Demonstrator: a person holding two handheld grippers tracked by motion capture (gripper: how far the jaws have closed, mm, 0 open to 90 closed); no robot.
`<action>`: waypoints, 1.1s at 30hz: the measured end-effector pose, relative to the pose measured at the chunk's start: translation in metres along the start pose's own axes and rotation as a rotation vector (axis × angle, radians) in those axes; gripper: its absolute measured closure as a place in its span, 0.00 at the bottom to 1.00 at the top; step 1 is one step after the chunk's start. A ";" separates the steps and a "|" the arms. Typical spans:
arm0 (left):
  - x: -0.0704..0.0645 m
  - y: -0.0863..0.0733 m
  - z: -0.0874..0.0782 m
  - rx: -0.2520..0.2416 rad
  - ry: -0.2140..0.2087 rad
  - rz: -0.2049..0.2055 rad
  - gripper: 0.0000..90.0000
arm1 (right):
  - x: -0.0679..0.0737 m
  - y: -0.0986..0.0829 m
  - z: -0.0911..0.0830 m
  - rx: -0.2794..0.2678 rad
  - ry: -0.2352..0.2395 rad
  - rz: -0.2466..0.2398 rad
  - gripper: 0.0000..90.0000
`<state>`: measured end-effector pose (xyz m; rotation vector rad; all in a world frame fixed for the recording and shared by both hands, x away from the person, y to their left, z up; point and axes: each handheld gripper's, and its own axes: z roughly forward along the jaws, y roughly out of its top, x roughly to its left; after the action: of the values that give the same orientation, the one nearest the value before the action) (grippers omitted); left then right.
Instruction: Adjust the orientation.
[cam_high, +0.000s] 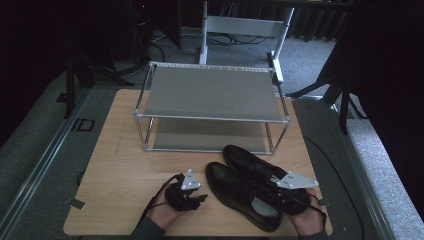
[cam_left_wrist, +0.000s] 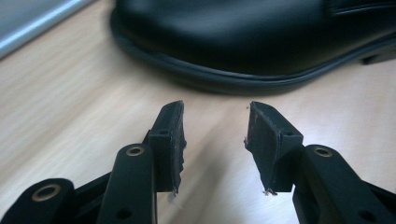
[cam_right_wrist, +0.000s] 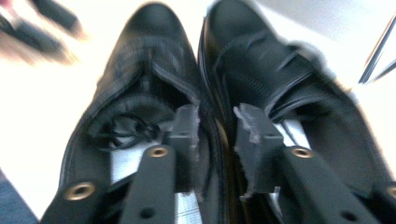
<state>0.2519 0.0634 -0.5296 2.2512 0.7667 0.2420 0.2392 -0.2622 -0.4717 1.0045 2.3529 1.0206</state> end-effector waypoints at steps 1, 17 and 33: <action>-0.005 0.001 0.003 -0.002 -0.013 0.010 0.63 | -0.002 0.000 -0.007 -0.031 -0.017 0.003 0.69; -0.025 0.012 0.034 0.020 -0.098 0.038 0.65 | -0.076 -0.034 -0.009 0.000 -0.095 0.309 0.75; -0.021 0.021 0.044 0.008 -0.046 0.025 0.67 | -0.047 -0.028 -0.015 0.127 -0.162 0.321 0.83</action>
<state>0.2610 0.0134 -0.5447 2.2674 0.7177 0.1986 0.2492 -0.3180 -0.4793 1.4916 2.1907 0.8670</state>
